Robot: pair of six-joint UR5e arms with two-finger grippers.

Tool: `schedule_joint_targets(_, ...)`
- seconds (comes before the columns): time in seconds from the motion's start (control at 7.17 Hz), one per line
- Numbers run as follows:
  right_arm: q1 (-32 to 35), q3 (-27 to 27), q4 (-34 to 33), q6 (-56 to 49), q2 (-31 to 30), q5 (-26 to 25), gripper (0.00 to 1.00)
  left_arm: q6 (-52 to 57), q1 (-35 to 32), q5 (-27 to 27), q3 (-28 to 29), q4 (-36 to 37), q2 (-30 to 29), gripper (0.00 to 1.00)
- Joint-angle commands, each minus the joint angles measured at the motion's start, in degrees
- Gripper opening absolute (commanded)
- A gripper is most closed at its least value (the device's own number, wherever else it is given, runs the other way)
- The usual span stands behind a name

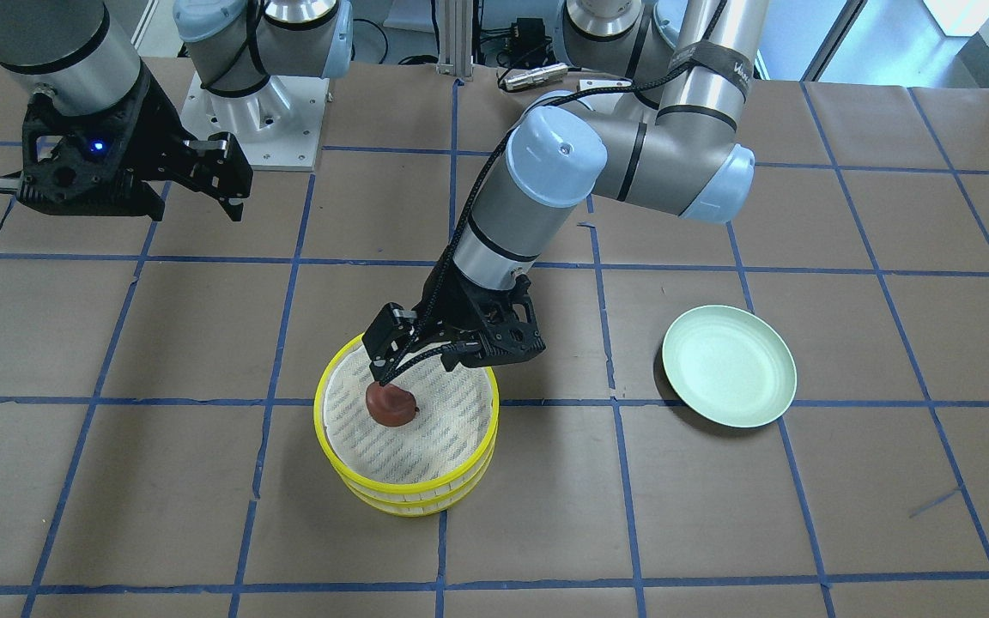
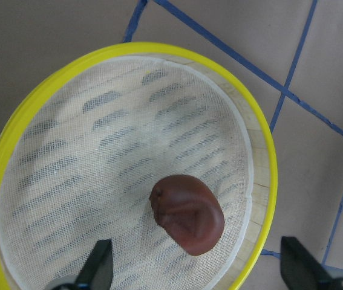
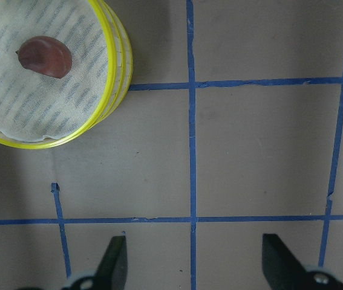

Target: Place buns in different layers of steamer

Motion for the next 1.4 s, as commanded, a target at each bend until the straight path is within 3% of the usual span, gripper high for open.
schedule_joint_targets(0.0,0.19,-0.34,-0.2,3.53,-0.13,-0.15,0.83,18.37,2.59,4.67,2.2,-9.01,2.15,1.0)
schedule_joint_targets(0.28,3.85,-1.47,-1.94,4.87,0.74,-3.63,0.83,44.6,12.33,6.29,7.9,-31.4,8.37,1.0)
schedule_joint_targets(0.56,3.35,-1.13,-2.4,4.6,0.84,-0.07,0.83,48.59,17.55,9.95,8.72,-44.81,15.14,1.0)
schedule_joint_targets(0.7,2.48,-1.13,-4.14,4.17,0.92,-0.76,0.83,48.59,17.56,18.51,8.46,-48.43,18.39,1.0)
schedule_joint_targets(0.84,2.21,-1.13,-4.5,3.9,0.58,-0.85,0.84,48.67,17.56,21.9,7.24,-49.95,21.3,1.0)
schedule_joint_targets(1.26,2.38,-1.04,-4.95,3.9,0.31,-3.22,0.85,48.67,17.21,22.11,6.44,-50.05,21.76,1.0)
